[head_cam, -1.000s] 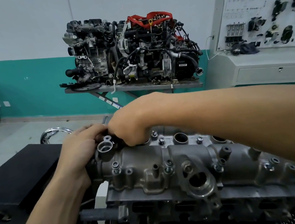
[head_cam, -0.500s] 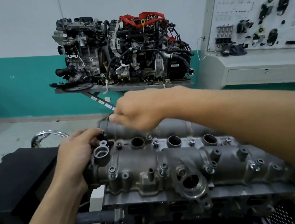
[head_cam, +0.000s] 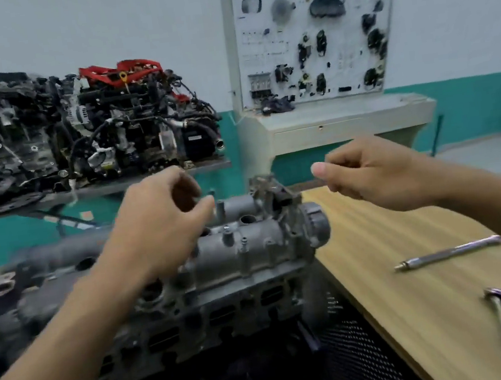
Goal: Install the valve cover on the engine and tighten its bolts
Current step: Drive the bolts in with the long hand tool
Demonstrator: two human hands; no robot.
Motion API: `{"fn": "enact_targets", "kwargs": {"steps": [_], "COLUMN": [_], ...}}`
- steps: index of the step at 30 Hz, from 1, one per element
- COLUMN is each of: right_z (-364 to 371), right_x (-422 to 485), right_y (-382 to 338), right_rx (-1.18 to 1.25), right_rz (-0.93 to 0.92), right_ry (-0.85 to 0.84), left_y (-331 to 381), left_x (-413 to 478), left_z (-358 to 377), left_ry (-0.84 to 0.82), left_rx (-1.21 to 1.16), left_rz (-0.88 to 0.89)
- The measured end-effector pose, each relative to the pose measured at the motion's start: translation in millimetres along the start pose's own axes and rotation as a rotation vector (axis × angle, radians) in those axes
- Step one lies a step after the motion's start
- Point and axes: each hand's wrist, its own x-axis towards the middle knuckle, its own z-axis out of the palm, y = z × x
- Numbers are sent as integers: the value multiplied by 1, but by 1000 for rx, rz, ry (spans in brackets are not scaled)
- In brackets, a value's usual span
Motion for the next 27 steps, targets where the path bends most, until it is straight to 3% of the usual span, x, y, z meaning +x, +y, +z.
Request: {"fn": "enact_targets", "kwargs": {"steps": [4,7,12,16,27], "right_z": [-12,-21,-25,-12,11], "right_x": [-59,-103,-168,-202,-199], "right_y": [53,105,190,243,286], "right_rx": [-84,-222,-422,-430,-255], "right_rz": [200,392,645,712,484], "right_ry": [-18,-99,-257,-362,-228], "left_y": [83,133,172,188,203], "left_x": [-4,-13,-41,-69,-89], "left_z": [93,173,293,355,386], "left_ry": [-212,-441,-812,-1072,-968], "left_rx": [-201,-264,-157,-90,-52], "left_rz": [218,287,168,23,29]}}
